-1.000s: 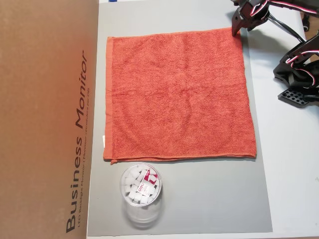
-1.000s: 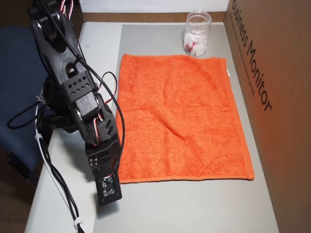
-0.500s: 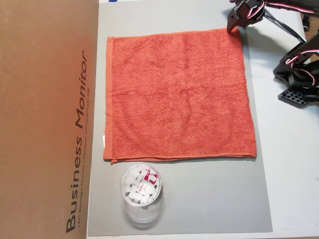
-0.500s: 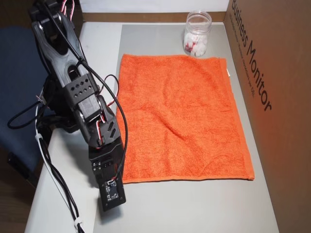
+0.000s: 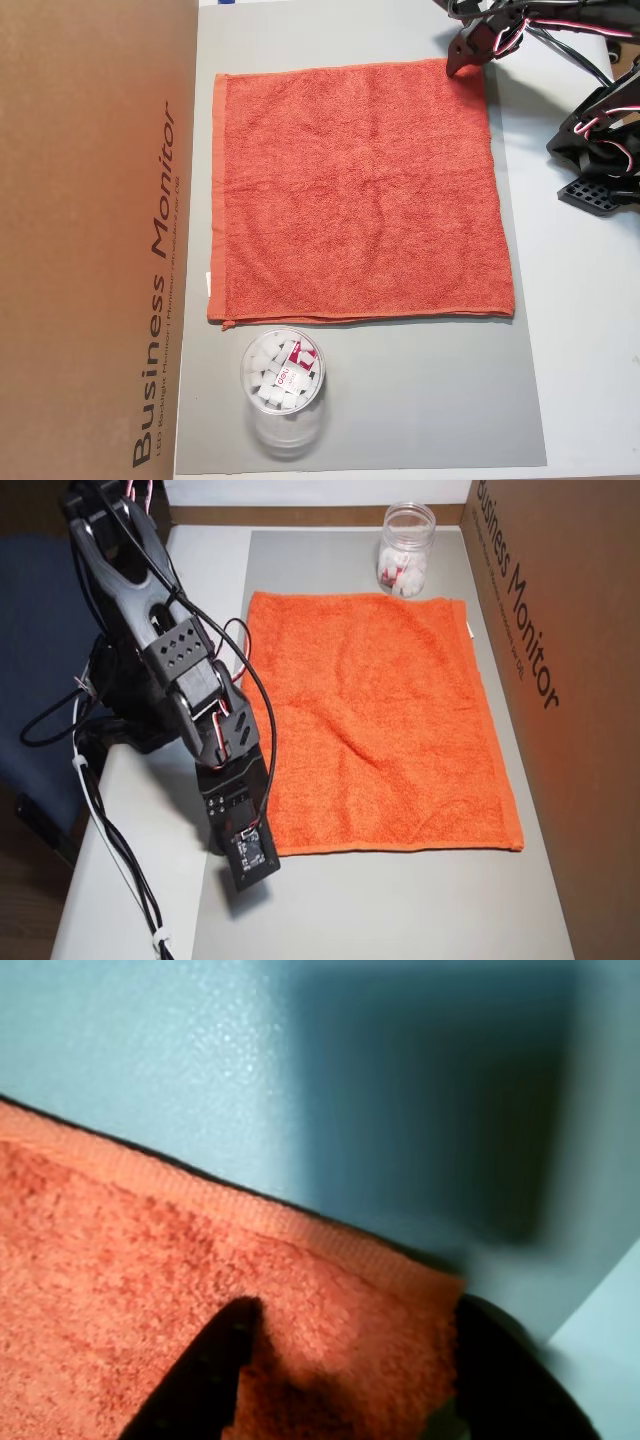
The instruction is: Fold the blanket.
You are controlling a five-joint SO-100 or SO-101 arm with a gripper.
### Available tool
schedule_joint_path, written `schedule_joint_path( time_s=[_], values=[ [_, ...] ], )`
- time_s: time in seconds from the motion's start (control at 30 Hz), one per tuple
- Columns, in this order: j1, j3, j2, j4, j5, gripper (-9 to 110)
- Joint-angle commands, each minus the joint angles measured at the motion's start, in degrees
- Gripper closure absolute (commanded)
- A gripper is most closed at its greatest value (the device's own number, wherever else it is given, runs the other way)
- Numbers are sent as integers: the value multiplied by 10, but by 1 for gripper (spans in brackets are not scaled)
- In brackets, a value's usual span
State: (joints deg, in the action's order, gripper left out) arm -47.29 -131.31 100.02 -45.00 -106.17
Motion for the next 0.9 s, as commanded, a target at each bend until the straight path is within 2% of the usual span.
schedule_joint_path(
  time_s=[0.0, 0.2, 0.63, 0.87],
  values=[
    [13, -13, -4, -1, 4, 88],
    [8, -16, -4, -1, 4, 101],
    [13, -15, -2, -3, 4, 102],
    [18, -33, 68, -11, 4, 102]
  ],
)
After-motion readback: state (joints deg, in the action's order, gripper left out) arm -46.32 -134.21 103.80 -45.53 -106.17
